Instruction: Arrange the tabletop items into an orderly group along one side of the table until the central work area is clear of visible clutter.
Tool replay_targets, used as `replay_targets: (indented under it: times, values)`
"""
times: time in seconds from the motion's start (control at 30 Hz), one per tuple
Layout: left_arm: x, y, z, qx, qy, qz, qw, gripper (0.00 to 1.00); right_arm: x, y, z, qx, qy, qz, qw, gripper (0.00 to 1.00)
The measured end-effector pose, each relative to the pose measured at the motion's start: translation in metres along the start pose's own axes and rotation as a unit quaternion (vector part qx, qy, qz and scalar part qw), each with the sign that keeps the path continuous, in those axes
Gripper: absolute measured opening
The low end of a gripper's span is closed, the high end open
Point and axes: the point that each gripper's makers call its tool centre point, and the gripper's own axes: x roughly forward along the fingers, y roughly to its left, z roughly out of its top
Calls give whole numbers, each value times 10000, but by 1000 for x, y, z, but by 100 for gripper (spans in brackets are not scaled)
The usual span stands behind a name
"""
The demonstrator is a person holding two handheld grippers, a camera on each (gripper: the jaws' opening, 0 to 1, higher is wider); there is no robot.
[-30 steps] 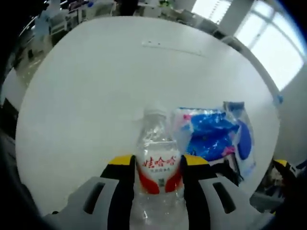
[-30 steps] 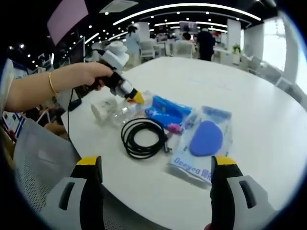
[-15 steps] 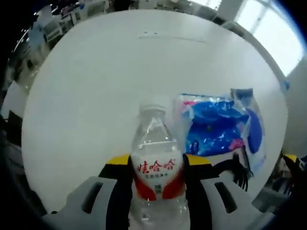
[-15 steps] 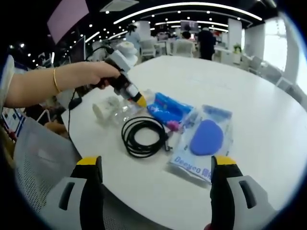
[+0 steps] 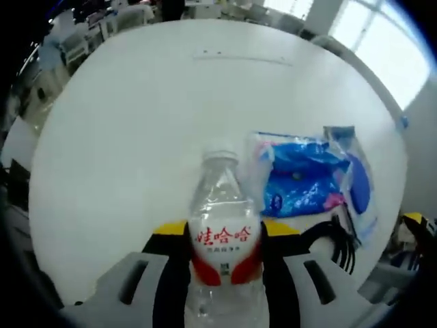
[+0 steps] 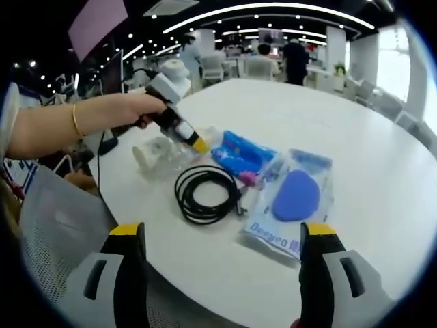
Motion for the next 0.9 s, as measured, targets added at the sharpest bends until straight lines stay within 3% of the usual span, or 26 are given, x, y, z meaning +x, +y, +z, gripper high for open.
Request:
replay_targets:
  times: [0.13,0.27,0.47,0.6,0.9]
  values:
    - [-7,1,-8,89,-32,-72,9999,37,0,1,0,-18,-3,19,10000,92]
    - [-20,3,-13,51,-297,-112,9995,37,0,3,0,-55,4,44,10000,92]
    - [-42,1,-7,-95,-803,-284,9963,37,0,5,1,-79,-18,76,9999,93]
    - [-54,-6,5,153,-1232,-473,9911,37,-1,8,6,-94,-132,126,9998,93]
    - [-73,-10,8,95,-1651,-516,9849,36,-1,7,5,-134,-98,110,9998,93]
